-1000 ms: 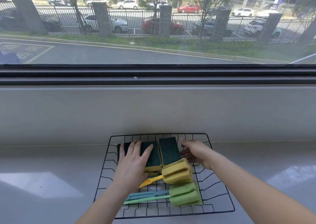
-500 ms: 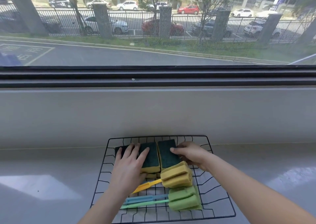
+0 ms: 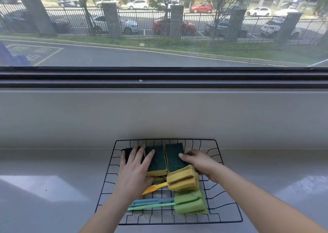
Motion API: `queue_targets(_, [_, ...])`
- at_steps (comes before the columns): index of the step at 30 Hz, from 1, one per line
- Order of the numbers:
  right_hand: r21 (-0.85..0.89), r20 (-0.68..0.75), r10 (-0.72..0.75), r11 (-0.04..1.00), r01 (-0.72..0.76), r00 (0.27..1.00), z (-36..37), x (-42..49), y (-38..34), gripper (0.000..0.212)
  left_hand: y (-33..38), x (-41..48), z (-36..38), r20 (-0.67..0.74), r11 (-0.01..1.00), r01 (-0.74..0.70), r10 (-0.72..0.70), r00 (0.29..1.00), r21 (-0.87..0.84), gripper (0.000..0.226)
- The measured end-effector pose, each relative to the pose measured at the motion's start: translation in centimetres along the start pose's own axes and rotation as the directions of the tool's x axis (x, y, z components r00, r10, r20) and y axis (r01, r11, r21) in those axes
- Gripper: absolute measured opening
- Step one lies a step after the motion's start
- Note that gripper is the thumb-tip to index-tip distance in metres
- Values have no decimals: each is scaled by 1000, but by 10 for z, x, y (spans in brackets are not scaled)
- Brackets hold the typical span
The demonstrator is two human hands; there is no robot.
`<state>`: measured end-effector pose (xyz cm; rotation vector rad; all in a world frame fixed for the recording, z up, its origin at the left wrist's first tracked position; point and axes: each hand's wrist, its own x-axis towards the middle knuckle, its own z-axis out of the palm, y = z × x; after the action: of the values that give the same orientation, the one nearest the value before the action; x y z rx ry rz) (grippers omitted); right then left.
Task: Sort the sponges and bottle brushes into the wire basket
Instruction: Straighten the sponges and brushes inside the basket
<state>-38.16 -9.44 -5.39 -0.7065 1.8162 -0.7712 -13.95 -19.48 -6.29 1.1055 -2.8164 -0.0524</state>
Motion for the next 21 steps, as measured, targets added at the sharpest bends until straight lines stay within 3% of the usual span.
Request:
queue_targets(8, [141, -98, -46, 988, 60, 994, -12, -5, 8, 38, -30, -18, -12, -90, 988, 106, -116, 989, -117, 94])
queue_targets(14, [-52, -293, -191, 982, 183, 937, -11, -9, 10, 31, -39, -32, -9, 26, 896, 282, -290, 957, -343, 77])
queue_targets(21, [83, -293, -108, 987, 138, 950, -11, -34, 27, 30, -23, -52, -11, -10, 831, 293, -338, 941, -473, 65])
